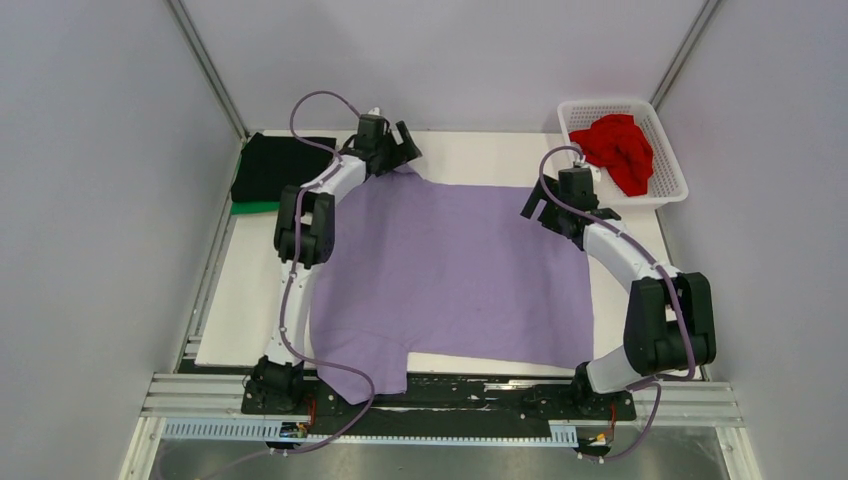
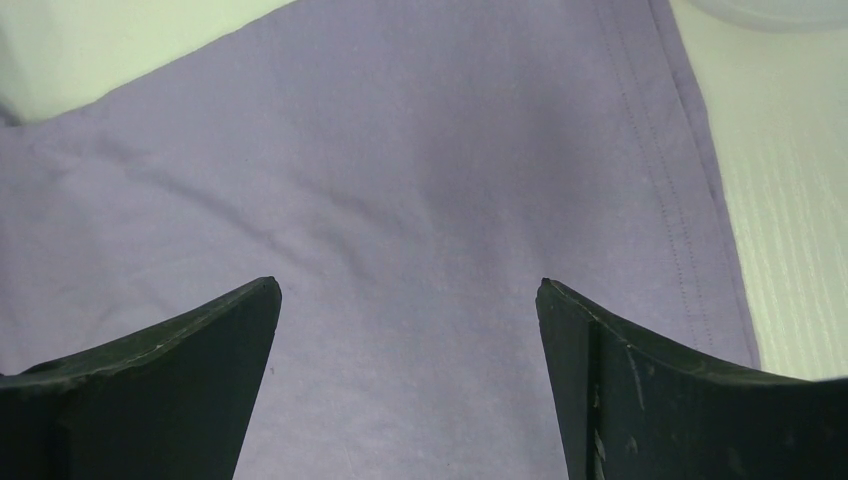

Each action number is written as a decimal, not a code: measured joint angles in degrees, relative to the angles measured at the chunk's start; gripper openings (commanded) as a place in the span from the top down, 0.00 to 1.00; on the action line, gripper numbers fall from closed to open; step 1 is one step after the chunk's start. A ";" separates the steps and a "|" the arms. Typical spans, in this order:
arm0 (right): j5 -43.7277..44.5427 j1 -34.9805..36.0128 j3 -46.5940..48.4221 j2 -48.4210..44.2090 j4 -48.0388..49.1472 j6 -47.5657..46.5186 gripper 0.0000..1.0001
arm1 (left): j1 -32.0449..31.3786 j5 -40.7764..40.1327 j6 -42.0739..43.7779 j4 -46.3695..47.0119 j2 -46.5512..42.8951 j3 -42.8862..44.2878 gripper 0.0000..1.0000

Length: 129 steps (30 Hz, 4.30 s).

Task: Fold and stack the t-shirts
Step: Flatten out the tshirt, then grab the side of the flattened tshirt closest away from the robot with both arms

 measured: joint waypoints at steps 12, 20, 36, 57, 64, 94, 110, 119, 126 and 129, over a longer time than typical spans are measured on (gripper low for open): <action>0.00 -0.59 0.00 1.55 0.02 -0.04 0.00 | -2.43 8.17 0.13 7.78 16.02 21.31 0.00; -0.02 -0.68 0.02 1.75 0.00 -0.02 0.00 | -3.56 4.24 8.85 8.24 14.95 21.33 0.00; -3.13 -0.68 -7.91 -12.87 -2.43 2.14 0.00 | -3.78 2.34 15.47 -4.61 -35.06 -23.26 0.00; -2.43 -0.83 1.57 9.01 -4.70 1.62 0.00 | -1.66 -10.36 9.16 -6.38 -33.00 -43.43 0.00; -2.01 -1.88 11.50 19.50 -4.79 0.11 0.00 | 2.75 -10.60 6.91 -7.58 -25.55 -35.19 0.00; -8.98 -6.51 40.59 39.17 -11.37 -3.50 0.00 | 8.20 -6.01 4.61 -17.00 -10.21 -9.53 0.00; -13.09 -4.46 19.82 12.20 -10.27 -6.32 0.00 | -3.37 -7.28 7.17 -22.12 -55.65 -40.28 0.00; -16.13 -4.42 13.07 7.72 -9.75 -5.38 0.00 | -8.07 -10.78 3.17 -34.12 -73.44 -55.56 0.00; -14.56 -4.42 -3.04 -14.34 -9.77 -0.17 0.00 | -17.84 -12.17 -2.80 -45.24 -82.42 -66.82 0.00; -11.41 -4.42 -9.35 -24.15 -9.92 2.93 0.00 | -22.12 -11.28 -6.32 -48.43 -82.90 -72.11 0.00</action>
